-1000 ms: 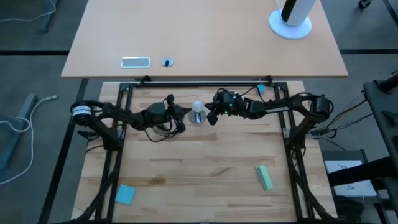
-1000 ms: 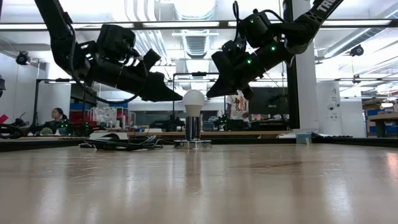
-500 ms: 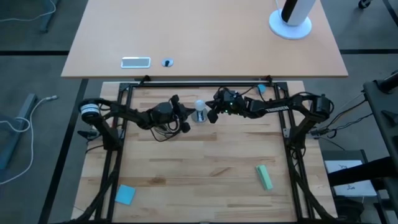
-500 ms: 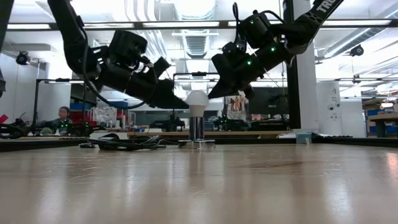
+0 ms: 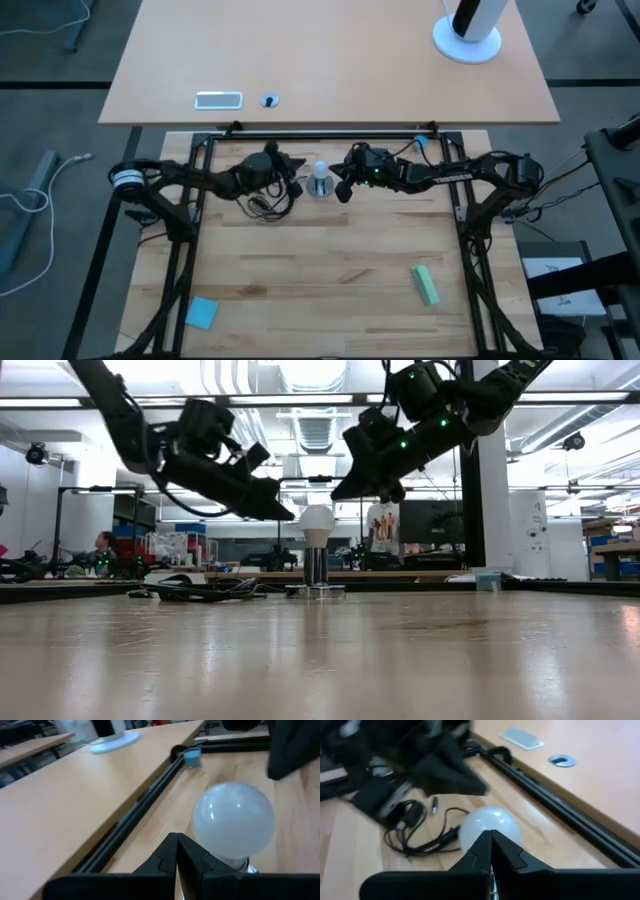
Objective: Screw lightbulb
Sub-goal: Insert the lightbulb into the lamp, then remove the lightbulb from the lamp
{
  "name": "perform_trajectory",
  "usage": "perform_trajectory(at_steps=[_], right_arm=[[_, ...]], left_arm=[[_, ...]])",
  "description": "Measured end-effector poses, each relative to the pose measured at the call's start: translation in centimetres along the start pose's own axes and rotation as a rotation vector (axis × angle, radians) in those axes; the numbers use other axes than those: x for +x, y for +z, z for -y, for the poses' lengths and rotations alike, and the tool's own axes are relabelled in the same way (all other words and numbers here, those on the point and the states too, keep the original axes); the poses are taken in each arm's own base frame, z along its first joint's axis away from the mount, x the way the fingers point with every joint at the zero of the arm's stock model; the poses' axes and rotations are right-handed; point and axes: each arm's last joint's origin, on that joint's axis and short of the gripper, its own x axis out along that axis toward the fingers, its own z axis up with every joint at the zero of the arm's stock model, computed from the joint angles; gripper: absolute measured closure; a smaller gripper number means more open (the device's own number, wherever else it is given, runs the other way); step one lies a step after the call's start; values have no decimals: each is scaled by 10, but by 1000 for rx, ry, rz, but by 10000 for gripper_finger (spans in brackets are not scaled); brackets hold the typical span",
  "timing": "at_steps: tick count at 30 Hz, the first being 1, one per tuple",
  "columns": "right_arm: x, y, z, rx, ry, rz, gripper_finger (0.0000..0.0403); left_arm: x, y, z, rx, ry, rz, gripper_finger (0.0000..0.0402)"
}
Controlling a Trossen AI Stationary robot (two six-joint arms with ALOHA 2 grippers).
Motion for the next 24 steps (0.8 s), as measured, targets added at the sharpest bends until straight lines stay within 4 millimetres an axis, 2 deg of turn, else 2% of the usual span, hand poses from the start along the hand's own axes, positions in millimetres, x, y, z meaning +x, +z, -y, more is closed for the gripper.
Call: perform_trajectory(at_steps=[8, 24], right_arm=[[13, -12, -6, -43, 63, -1, 403], [19, -18, 0, -27, 11, -19, 403]], left_arm=[[21, 11, -2, 26, -81, 28, 401], [21, -1, 2, 24, -174, -118, 401]])
